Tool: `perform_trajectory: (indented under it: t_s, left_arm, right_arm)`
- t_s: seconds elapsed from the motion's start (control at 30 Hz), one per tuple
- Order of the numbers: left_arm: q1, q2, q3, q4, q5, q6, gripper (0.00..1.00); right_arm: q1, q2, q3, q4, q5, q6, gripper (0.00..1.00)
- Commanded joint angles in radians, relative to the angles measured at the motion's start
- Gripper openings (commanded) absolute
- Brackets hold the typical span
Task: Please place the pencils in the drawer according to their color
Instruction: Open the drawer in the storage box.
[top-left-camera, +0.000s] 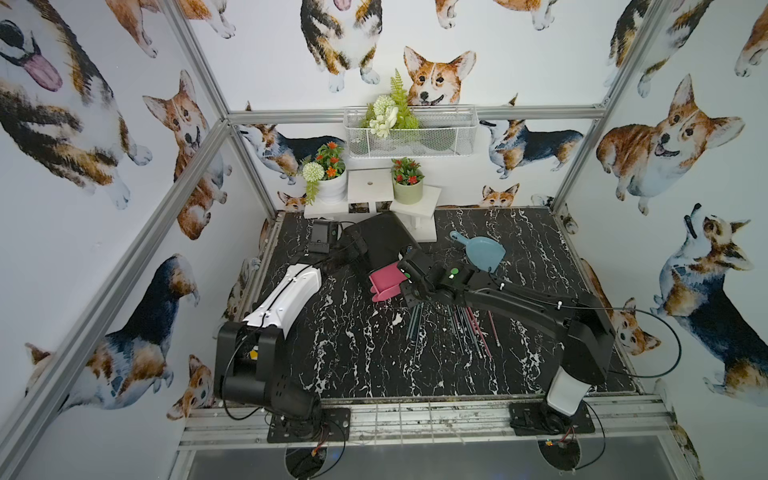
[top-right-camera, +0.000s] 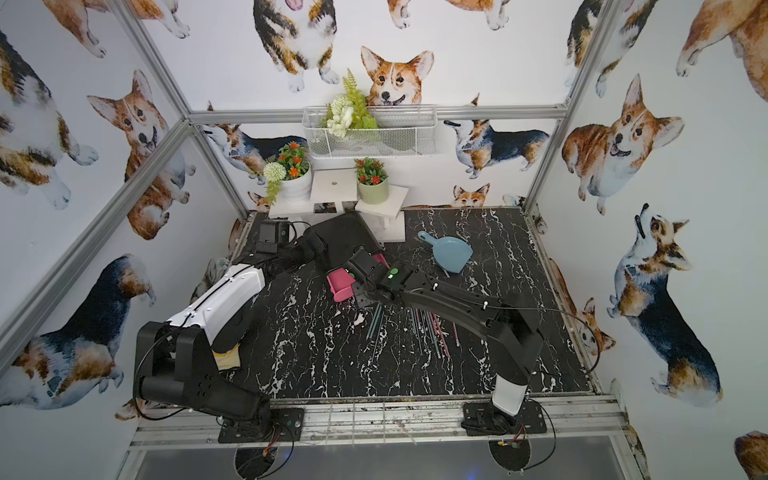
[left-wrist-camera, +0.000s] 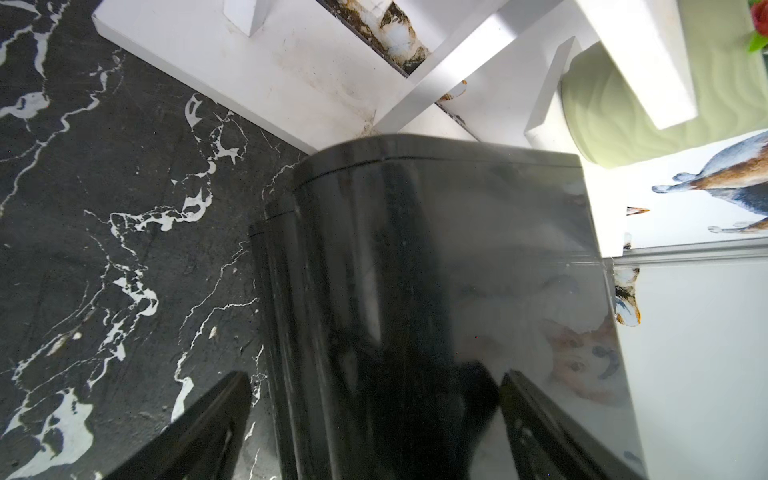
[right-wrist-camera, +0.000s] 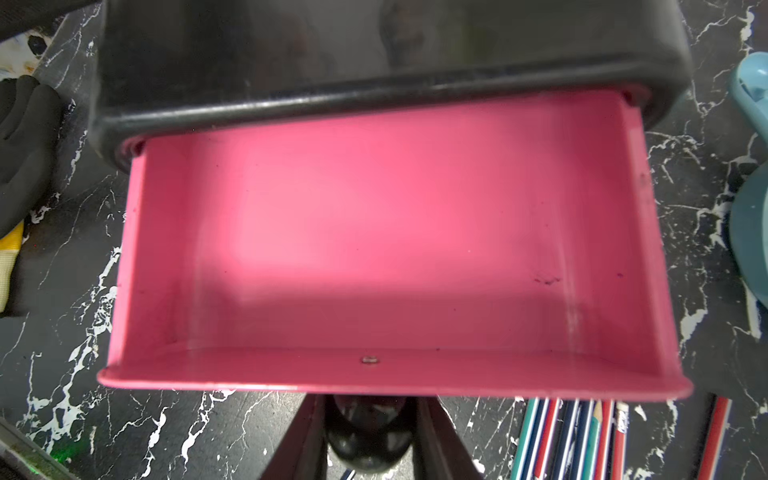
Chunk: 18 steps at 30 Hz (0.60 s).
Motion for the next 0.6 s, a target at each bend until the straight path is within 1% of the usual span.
perform_trajectory:
  t_s: [0.0, 0.13, 0.2, 0.27, 0.3, 0.37, 0.47, 0.53, 0.57]
  left_arm:
    - [0.001, 0.009, -0.014, -0.187, -0.059, 0.026, 0.98]
    - [0.001, 0.007, -0.010, -0.189, -0.059, 0.027, 0.98]
    - [0.001, 0.004, -0.008, -0.189, -0.059, 0.025, 0.98]
    - [0.001, 0.003, -0.009, -0.190, -0.062, 0.026, 0.98]
    - [0.002, 0.003, -0.011, -0.190, -0.062, 0.025, 0.98]
    - [0.000, 0.001, -0.010, -0.189, -0.062, 0.024, 0.98]
    - [0.001, 0.001, -0.010, -0.192, -0.062, 0.025, 0.98]
    - [0.002, 0.001, -0.010, -0.193, -0.064, 0.027, 0.98]
    - [0.001, 0.001, -0.009, -0.193, -0.064, 0.027, 0.98]
  right_arm:
    - [0.006, -0.015, -0.014, 0.005, 0.006, 0.025, 0.01]
    - [0.011, -0.031, -0.034, 0.007, 0.001, 0.035, 0.03]
    - [0.012, -0.035, -0.041, 0.009, 0.006, 0.038, 0.06]
    - [0.012, -0.036, -0.041, 0.009, 0.015, 0.036, 0.14]
    - [0.012, -0.035, -0.039, 0.011, 0.017, 0.033, 0.22]
    - [0.012, -0.032, -0.034, 0.015, 0.017, 0.027, 0.29]
    - [0.012, -0.025, -0.020, 0.016, 0.017, 0.022, 0.44]
    - [0.012, -0.024, -0.015, 0.017, 0.017, 0.022, 0.51]
    - [0.012, -0.024, -0.015, 0.017, 0.017, 0.022, 0.53]
